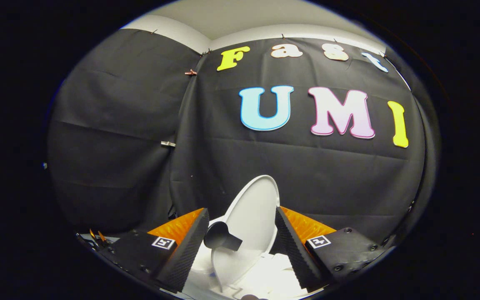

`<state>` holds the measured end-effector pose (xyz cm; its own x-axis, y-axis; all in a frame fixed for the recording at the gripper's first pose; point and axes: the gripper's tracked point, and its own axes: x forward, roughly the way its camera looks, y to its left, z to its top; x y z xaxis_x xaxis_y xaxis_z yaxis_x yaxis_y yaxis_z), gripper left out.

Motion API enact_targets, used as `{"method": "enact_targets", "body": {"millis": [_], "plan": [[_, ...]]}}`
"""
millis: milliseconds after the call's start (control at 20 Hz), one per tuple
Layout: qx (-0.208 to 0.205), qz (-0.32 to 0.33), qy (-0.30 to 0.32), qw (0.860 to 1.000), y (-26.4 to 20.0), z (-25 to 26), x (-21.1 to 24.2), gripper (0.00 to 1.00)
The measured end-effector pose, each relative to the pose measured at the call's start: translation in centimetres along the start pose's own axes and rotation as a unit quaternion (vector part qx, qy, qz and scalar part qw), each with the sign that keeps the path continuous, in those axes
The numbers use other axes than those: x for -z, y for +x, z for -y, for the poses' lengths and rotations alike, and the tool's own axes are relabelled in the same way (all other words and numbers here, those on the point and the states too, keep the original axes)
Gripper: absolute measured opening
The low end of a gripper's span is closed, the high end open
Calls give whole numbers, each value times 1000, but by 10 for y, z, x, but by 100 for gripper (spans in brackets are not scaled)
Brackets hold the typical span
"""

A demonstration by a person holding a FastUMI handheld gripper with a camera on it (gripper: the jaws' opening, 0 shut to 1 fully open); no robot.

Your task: Open the toilet lid.

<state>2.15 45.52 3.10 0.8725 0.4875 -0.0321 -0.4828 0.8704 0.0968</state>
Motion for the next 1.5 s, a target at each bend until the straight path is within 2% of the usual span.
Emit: {"method": "enact_targets", "body": {"millis": [150, 200, 250, 300, 350, 400, 450, 550, 700, 900, 1050, 1250, 1500], "plan": [[13, 34, 44, 998, -21, 41, -27, 98], [35, 58, 41, 997, -27, 69, -29, 99], [116, 111, 44, 986, -31, 126, -26, 99], [152, 79, 92, 981, -18, 148, 10, 98], [144, -9, 142, 979, -16, 137, 57, 98], [153, -58, 137, 977, -29, 149, 73, 97], [164, -61, 120, 977, -41, 163, 83, 96], [182, -31, 82, 979, -53, 199, 72, 97], [210, -39, 32, 976, -86, 255, 71, 99], [250, -21, 65, 966, -124, 319, 55, 99], [262, -12, 76, 962, -146, 334, 52, 98], [269, 14, 16, 963, -159, 338, 24, 98], [259, 29, -10, 965, -157, 325, 7, 99]]}}
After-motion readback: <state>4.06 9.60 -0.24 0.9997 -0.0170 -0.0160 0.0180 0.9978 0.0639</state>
